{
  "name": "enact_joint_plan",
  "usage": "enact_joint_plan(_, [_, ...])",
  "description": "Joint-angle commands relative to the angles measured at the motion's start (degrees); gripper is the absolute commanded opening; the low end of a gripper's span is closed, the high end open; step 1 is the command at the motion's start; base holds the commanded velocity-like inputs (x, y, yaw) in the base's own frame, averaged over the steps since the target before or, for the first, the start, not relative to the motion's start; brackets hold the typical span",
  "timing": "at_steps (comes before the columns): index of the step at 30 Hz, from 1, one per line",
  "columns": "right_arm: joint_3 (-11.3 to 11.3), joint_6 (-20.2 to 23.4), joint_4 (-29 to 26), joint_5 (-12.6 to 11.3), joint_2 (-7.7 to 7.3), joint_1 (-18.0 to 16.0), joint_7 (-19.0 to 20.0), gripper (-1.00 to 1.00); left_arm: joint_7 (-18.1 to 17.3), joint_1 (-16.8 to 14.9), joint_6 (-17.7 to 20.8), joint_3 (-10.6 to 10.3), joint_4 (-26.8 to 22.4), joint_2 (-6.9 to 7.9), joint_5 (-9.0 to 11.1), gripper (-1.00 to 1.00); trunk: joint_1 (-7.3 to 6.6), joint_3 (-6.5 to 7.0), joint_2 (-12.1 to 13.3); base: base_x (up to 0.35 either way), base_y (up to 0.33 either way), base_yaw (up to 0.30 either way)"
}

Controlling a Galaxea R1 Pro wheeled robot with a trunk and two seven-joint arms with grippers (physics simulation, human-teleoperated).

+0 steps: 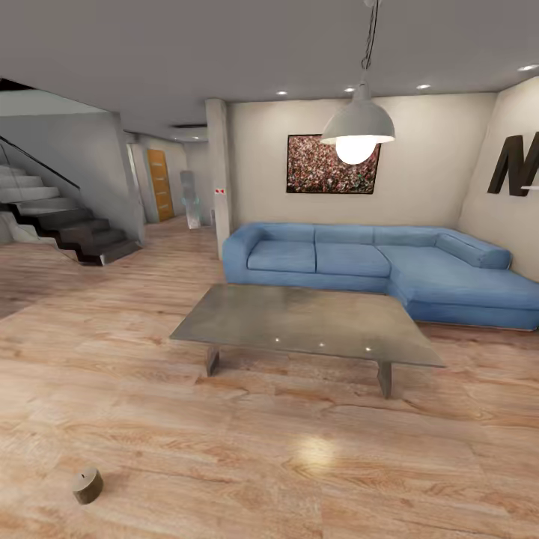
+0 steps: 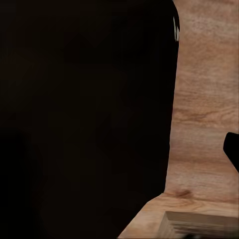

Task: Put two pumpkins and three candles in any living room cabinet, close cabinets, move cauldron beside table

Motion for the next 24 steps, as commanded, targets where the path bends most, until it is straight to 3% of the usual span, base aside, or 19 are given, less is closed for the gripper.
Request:
enact_joint_plan(1, [-0.09,-0.33,0.33,0.21,0.33,-0.34,0.29,1.0,0.05,0.05,-0.33,0.04,-0.33,0.12,0.33,1.0,0.0,-0.03,-0.03,0.0,0.0,0.0])
enact_joint_plan(4, [-0.08,-1.3,0.27,0.1,1.3,-1.02,0.15,1.0,-0.09,0.0,-1.3,0.03,-1.28,0.17,0.49,1.0,0.0,-0.03,-0.03,0.0,0.0,0.0])
enact_joint_plan(8, [-0.08,-2.17,-0.1,-0.13,0.22,-0.95,-0.05,1.0,-0.31,-0.03,-1.27,0.07,-2.21,0.14,0.35,1.0,0.0,-0.03,-0.03,0.0,0.0,0.0])
enact_joint_plan(17, [-0.09,-3.89,-0.17,-0.17,0.09,-0.97,-0.28,1.0,-0.35,0.0,-0.05,0.16,-3.24,0.09,0.29,1.0,0.0,-0.03,-0.03,0.131,0.049,0.001])
enact_joint_plan(24, [-0.09,-4.29,-0.17,-0.18,0.32,-0.97,-0.67,1.0,-0.37,0.0,-1.1,0.24,-3.25,-0.09,0.27,1.0,0.0,-0.03,-0.03,0.052,0.025,0.199])
